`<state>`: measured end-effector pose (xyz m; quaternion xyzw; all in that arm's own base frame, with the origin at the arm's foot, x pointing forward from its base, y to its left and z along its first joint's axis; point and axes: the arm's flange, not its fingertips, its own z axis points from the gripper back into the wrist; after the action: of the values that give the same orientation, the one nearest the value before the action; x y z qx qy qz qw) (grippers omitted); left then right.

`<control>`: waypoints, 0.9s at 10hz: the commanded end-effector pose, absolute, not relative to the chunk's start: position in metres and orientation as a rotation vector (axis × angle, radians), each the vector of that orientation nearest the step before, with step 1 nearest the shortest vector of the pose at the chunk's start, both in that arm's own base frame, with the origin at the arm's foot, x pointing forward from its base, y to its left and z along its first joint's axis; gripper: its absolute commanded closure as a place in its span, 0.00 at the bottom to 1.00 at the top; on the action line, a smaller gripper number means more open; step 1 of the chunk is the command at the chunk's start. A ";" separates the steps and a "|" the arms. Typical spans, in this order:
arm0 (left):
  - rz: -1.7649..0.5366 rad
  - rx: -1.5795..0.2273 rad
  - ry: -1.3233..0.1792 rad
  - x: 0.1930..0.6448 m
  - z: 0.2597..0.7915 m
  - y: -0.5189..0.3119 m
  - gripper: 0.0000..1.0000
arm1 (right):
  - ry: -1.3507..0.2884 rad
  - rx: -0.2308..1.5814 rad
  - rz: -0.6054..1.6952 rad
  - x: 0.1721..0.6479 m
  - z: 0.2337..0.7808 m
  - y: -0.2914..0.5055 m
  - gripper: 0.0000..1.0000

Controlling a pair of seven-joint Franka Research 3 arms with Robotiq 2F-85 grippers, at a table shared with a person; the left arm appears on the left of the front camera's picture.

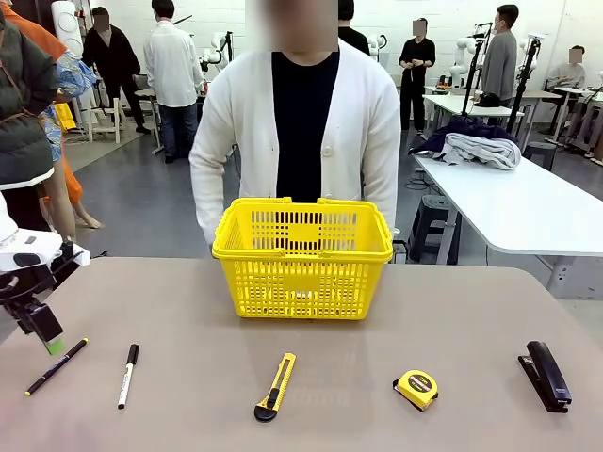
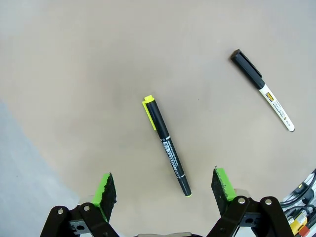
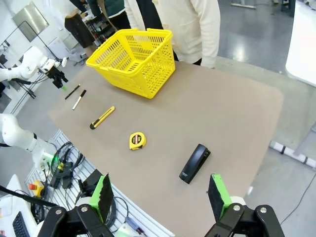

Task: Place the items the person wants into the basket.
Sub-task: Pick up the item the person points to and place it in the Market Basket.

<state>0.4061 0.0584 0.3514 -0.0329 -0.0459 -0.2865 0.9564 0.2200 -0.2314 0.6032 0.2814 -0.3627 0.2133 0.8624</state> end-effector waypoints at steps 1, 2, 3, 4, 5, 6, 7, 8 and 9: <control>-0.550 -0.029 -0.094 0.396 0.341 0.055 0.00 | -0.773 0.601 0.461 0.220 0.603 -0.232 0.00; -0.540 -0.026 -0.094 0.395 0.341 0.054 0.00 | -0.773 0.601 0.461 0.220 0.603 -0.232 0.00; -0.530 -0.022 -0.090 0.394 0.341 0.053 0.00 | -0.773 0.601 0.461 0.220 0.603 -0.232 0.00; -0.570 -0.062 -0.094 0.408 0.347 0.058 0.00 | -0.773 0.601 0.461 0.220 0.603 -0.232 0.00; -0.570 -0.062 -0.094 0.408 0.347 0.058 0.00 | -0.773 0.601 0.461 0.220 0.603 -0.232 0.00; -0.570 -0.062 -0.094 0.408 0.347 0.058 0.00 | -0.773 0.601 0.461 0.220 0.603 -0.232 0.00; -0.570 -0.062 -0.094 0.408 0.347 0.058 0.00 | -0.773 0.601 0.461 0.220 0.603 -0.232 0.00; -0.570 -0.062 -0.094 0.408 0.347 0.058 0.00 | -0.773 0.601 0.461 0.220 0.603 -0.232 0.00; -0.562 -0.062 -0.094 0.409 0.347 0.057 0.00 | -0.773 0.601 0.461 0.220 0.603 -0.232 0.00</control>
<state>0.4085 0.0573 0.3467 -0.0306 -0.0461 -0.2770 0.9593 0.2200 -0.2314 0.6032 0.2814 -0.3627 0.2133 0.8624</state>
